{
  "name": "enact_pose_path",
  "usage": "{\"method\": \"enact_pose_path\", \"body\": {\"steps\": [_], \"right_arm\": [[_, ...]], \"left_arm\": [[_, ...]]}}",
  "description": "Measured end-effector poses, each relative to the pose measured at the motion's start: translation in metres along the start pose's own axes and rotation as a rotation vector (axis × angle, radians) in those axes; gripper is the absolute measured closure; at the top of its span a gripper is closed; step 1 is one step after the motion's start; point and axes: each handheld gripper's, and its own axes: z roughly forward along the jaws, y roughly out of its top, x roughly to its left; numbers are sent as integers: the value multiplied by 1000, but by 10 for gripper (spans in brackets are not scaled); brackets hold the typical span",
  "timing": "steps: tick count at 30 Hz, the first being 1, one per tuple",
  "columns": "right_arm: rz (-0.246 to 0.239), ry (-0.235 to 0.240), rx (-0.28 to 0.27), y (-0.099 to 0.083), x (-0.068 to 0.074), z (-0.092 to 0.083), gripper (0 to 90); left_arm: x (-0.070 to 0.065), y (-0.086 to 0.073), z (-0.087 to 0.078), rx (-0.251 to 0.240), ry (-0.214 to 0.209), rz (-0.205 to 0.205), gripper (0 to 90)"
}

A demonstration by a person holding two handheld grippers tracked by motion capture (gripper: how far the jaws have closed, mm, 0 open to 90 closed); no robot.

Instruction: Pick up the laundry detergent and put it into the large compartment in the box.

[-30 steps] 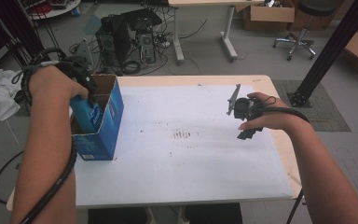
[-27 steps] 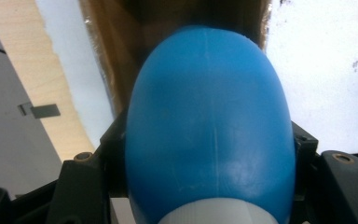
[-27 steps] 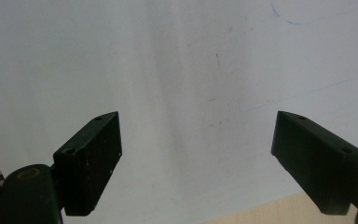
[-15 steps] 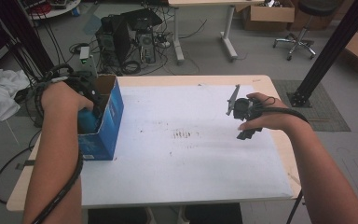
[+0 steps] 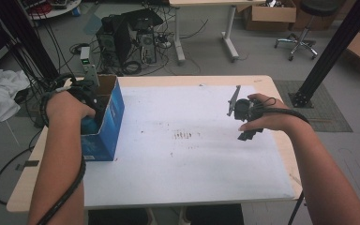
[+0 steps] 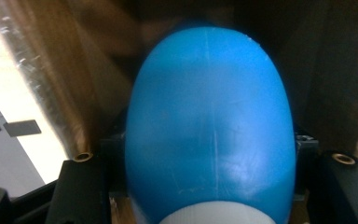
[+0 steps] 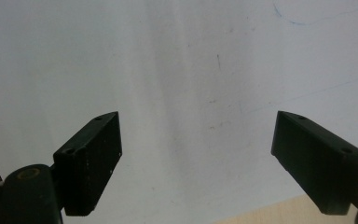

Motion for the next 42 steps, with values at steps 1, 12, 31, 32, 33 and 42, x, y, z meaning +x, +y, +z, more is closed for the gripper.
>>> {"method": "enact_pose_path", "body": {"steps": [1, 12, 31, 32, 33, 42], "right_arm": [[0, 0, 0, 0, 0, 0, 162], [4, 0, -7, 0, 0, 0, 162], [4, -4, -11, -1, 1, -3, 162], [7, -4, -12, -1, 2, -3, 162], [6, -5, -13, -1, 2, -3, 162], [-3, -5, -17, 3, 3, -3, 162]], "left_arm": [[0, 0, 2, -9, -1, 0, 382], [2, -2, 3, -24, -6, 6, 381], [-3, -6, -2, -36, 10, 36, 312], [-3, -7, -2, -36, 10, 34, 311], [-3, -7, -3, -35, 11, 36, 310], [-6, -11, -8, -45, 27, 40, 297]]}}
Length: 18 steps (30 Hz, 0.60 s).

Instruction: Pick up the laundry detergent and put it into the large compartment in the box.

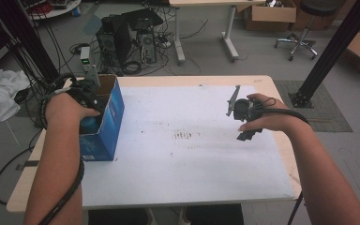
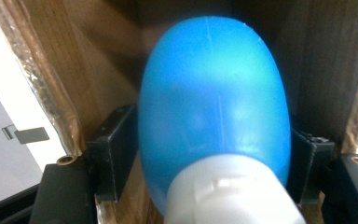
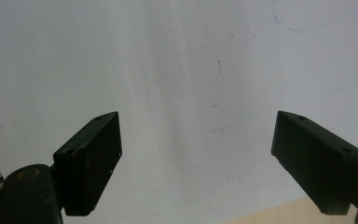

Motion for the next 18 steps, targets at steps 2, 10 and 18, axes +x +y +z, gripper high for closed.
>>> {"method": "enact_pose_path", "body": {"steps": [2, 10, 18], "right_arm": [[-3, -2, 5, 1, 0, -1, 162], [1, -9, 9, -1, 1, -7, 162], [-4, -12, 4, 0, 3, -10, 162]], "left_arm": [[-1, -1, -3, -1, 3, 1, 282], [-1, -7, -13, -20, 3, -1, 207], [-6, -9, -22, -23, 33, 5, 166]]}}
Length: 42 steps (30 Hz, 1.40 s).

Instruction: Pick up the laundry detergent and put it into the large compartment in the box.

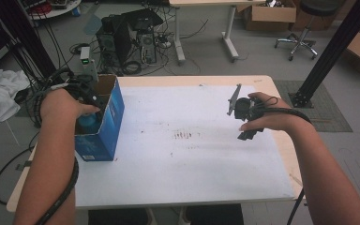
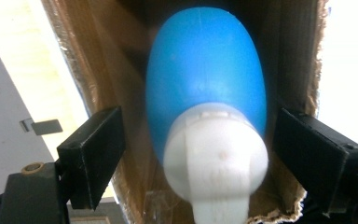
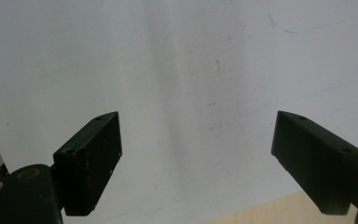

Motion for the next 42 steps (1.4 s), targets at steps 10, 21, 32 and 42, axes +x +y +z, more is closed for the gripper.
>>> {"method": "enact_pose_path", "body": {"steps": [10, 21, 32, 42], "right_arm": [[-3, -3, -2, 1, 0, 0, 162], [-4, -3, -5, 2, 0, -1, 162], [-7, -5, -8, 3, 0, -2, 162], [-6, -4, -10, 3, -1, -4, 162]], "left_arm": [[-5, -2, -18, -23, 34, 2, 111], [-5, -7, -39, -54, 38, 7, 31], [-16, -10, -59, -97, 36, 78, 1], [-47, -11, -82, -153, -15, 288, 1]]}}
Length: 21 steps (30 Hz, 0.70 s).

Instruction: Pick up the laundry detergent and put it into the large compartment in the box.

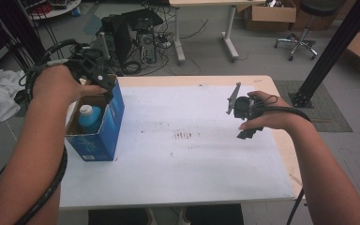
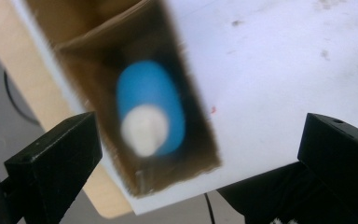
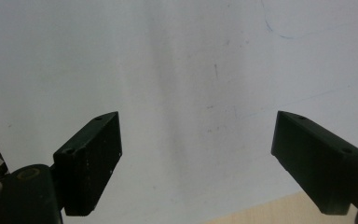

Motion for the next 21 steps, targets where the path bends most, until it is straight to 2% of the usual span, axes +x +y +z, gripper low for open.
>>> {"method": "enact_pose_path", "body": {"steps": [5, 6, 8, 10, 14, 17, 18, 21], "right_arm": [[-2, -1, 6, 0, -1, -2, 162], [0, -1, 5, 0, 0, -2, 162], [-2, 0, 10, 1, 0, -2, 162], [-4, 2, 11, 1, 0, -2, 162], [-5, 3, 6, 1, -1, -3, 162], [-8, 5, 12, 2, -1, -3, 162], [-8, 5, 13, 2, -1, -3, 162], [-10, 9, 15, 2, -2, -2, 162]], "left_arm": [[-18, 6, -8, -21, -27, 131, 1], [-24, 8, -9, -27, -30, 168, 1], [-30, 9, -10, -37, -42, 208, 1], [-38, 11, -10, -30, -64, 262, 1], [-53, 14, -8, -26, -59, 388, 1], [-61, 15, -4, -25, -60, 461, 1], [-65, 16, -2, -28, -55, 501, 1], [-73, 16, 4, -19, -76, 590, 1]]}}
